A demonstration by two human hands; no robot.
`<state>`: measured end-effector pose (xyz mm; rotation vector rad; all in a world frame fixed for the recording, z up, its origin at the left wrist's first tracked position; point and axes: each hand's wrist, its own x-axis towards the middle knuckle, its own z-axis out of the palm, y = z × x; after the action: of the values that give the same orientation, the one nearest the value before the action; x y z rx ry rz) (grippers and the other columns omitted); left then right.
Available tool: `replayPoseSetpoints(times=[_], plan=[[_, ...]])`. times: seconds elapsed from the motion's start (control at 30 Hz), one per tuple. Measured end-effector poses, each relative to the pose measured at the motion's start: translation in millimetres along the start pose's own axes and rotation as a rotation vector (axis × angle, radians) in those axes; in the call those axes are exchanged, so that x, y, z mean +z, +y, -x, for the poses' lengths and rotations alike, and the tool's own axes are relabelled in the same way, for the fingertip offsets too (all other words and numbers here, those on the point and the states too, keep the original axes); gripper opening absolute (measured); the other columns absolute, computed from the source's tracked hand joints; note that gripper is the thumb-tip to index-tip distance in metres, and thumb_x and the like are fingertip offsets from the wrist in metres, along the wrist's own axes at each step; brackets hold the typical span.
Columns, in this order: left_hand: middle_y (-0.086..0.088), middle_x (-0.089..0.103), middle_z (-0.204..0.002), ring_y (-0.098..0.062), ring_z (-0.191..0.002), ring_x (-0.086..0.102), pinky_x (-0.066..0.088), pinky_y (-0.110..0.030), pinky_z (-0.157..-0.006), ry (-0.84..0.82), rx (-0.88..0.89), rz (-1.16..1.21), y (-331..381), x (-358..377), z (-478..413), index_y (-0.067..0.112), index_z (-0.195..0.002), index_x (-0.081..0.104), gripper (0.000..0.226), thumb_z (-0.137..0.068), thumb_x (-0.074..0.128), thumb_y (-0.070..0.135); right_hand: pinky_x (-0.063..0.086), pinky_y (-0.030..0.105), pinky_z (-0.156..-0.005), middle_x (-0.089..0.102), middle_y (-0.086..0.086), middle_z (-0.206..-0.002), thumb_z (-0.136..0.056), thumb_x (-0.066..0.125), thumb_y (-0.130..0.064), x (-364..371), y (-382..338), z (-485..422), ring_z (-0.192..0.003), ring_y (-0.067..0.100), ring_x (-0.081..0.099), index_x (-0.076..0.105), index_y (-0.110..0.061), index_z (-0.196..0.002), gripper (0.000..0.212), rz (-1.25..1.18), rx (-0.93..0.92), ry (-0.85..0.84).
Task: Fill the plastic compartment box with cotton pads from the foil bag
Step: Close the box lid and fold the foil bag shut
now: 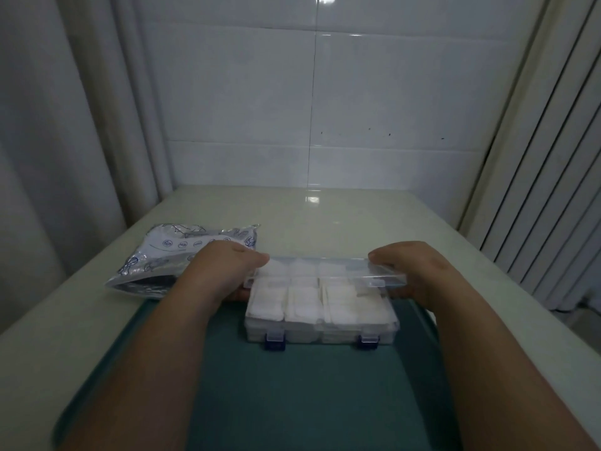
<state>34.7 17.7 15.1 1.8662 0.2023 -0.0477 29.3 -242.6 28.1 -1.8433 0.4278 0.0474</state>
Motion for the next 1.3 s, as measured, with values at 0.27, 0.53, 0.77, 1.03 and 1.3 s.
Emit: replayPoseSetpoints(times=[0.27,0.53,0.77,1.03,1.3], plan=[[-0.008,0.07,-0.093,-0.019,-0.075,0.066,0.05,-0.021,-0.045,0.005,0.033,-0.109,1.3,-0.2,5.2,0.008,-0.099,0.072,0.02,-0.082,0.077,0.018,0.052,0.026,-0.049,0.066,0.013,-0.096,-0.084,0.07,-0.009,-2.3,4.9,-0.4,-0.079,0.022,0.063,0.07,-0.001,-0.102,0.02,0.064,-0.05,-0.012],[0.001,0.07,-0.094,-0.015,-0.076,0.066,0.048,-0.025,-0.059,0.047,0.082,-0.249,1.3,-1.9,4.9,0.016,-0.103,0.074,0.029,-0.078,0.08,0.03,0.049,0.027,-0.055,0.067,0.012,-0.098,-0.077,0.073,-0.001,-5.5,7.4,-0.8,-0.089,0.023,0.061,0.073,-0.008,-0.095,0.019,0.069,-0.081,-0.042],[0.0,0.074,-0.078,-0.017,-0.061,0.071,0.06,-0.033,-0.066,0.084,0.07,-0.255,3.6,-0.6,7.5,0.015,-0.092,0.077,0.023,-0.075,0.083,0.028,0.048,0.025,-0.051,0.066,0.012,-0.098,-0.078,0.072,0.001,-5.1,6.1,1.0,-0.085,0.02,0.059,0.072,-0.005,-0.1,0.023,0.067,-0.082,-0.058],[0.005,0.068,-0.088,-0.006,-0.067,0.061,0.039,-0.022,-0.053,0.086,0.074,-0.36,6.5,0.5,12.1,0.016,-0.101,0.074,0.028,-0.078,0.079,0.031,0.047,0.024,-0.048,0.066,0.011,-0.096,-0.079,0.072,0.001,-4.9,5.4,0.0,-0.079,0.016,0.058,0.071,-0.005,-0.106,0.028,0.087,-0.071,-0.074],[0.002,0.07,-0.088,-0.013,-0.077,0.063,0.047,-0.028,-0.067,0.072,0.099,-0.399,3.6,-1.4,9.9,0.015,-0.093,0.074,0.023,-0.077,0.08,0.03,0.052,0.03,-0.06,0.066,0.012,-0.105,-0.075,0.076,0.0,-7.2,6.9,-1.6,-0.092,0.022,0.06,0.07,-0.009,-0.106,0.032,0.121,-0.057,-0.093]])
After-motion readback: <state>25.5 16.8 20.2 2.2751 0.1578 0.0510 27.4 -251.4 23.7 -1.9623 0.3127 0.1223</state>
